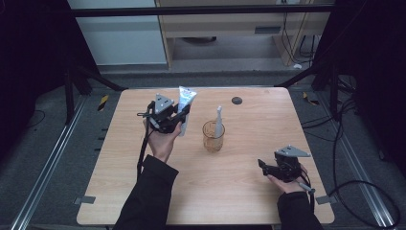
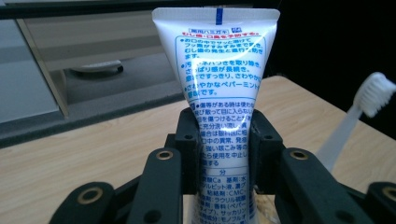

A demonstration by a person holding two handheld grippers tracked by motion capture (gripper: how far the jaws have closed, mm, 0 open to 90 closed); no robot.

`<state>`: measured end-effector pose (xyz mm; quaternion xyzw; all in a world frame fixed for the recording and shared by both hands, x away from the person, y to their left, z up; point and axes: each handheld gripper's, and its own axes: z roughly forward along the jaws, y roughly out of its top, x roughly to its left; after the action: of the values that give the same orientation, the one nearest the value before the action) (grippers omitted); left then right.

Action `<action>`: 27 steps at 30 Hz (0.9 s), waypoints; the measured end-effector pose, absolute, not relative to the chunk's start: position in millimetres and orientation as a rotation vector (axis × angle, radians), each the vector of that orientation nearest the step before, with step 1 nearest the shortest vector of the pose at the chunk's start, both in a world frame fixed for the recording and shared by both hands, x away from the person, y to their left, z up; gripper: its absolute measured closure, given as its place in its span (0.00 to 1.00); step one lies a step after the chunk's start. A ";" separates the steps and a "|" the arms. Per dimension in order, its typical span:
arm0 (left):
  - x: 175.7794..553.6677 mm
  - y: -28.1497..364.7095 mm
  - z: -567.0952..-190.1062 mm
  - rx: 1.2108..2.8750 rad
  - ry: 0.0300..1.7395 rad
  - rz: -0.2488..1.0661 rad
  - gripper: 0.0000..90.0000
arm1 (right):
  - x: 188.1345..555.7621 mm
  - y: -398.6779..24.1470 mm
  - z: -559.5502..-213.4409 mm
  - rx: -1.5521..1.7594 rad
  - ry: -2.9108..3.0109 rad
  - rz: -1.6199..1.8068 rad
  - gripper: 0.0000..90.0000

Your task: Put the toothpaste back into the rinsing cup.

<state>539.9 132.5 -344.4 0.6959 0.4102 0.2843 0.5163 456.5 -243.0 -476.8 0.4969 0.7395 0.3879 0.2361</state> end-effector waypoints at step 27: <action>574.7 78.3 -370.0 1.568 0.912 0.628 0.77 | 457.9 -244.8 -479.1 1.345 2.022 1.063 0.31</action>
<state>574.7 78.3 -370.0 0.6691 0.3892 0.2679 0.5736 457.9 -244.8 -479.1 0.4921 0.7400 0.3891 0.2428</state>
